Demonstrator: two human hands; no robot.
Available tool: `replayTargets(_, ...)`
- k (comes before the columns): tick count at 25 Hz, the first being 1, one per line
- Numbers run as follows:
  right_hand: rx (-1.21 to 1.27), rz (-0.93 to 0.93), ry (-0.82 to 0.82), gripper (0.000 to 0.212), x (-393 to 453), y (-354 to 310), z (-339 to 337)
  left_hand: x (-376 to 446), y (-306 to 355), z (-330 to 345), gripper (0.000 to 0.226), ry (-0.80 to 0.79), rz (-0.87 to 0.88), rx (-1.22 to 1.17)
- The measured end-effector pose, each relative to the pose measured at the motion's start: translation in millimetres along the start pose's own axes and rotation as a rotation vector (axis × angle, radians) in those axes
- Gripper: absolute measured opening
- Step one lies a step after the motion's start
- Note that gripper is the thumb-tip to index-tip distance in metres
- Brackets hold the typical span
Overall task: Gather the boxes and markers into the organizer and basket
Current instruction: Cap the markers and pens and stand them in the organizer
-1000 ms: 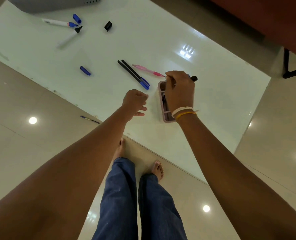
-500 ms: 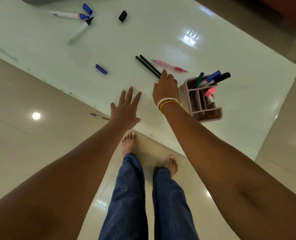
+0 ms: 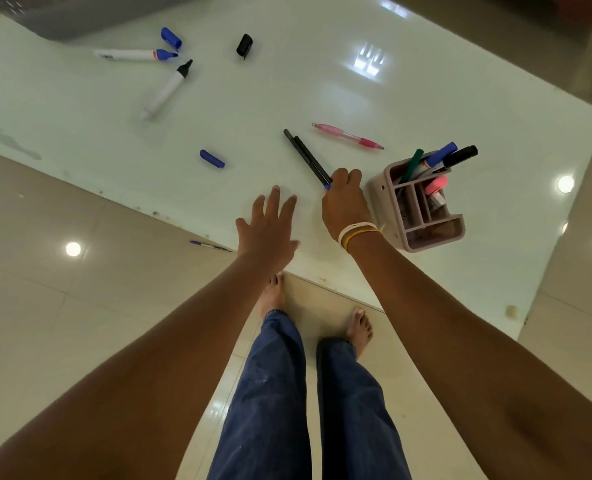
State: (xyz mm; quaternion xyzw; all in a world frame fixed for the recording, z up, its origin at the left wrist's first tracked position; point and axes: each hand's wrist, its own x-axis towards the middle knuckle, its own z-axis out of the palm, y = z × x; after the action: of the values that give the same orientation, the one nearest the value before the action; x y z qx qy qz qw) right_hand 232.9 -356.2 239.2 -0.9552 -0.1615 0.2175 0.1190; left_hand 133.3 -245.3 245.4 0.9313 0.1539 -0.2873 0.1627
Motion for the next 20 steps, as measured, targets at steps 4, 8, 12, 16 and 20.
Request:
replayTargets(4, 0.243, 0.078, -0.048, 0.024, -10, -4, -14, 14, -6, -31, 0.067, 0.267, 0.013, -0.203)
replayTargets(8, 0.397, 0.057, -0.111, 0.024, -15, 2, -50, 30, 3, -53, 0.072, 0.35, 0.146, -0.144)
replayTargets(12, 0.59, 0.075, -0.196, 0.024, -21, 21, -91, 35, 23, -60, 0.068, 0.269, -0.018, -0.705)
replayTargets(16, 0.743, 0.118, -0.243, 0.03, -37, 47, -119, 27, 52, -56, 0.04, 0.245, -0.024, -0.806)
replayTargets(20, 0.955, 0.164, -0.049, 0.027, -50, 80, -124, 12, 77, -51, 0.019, 0.156, 0.095, -0.981)
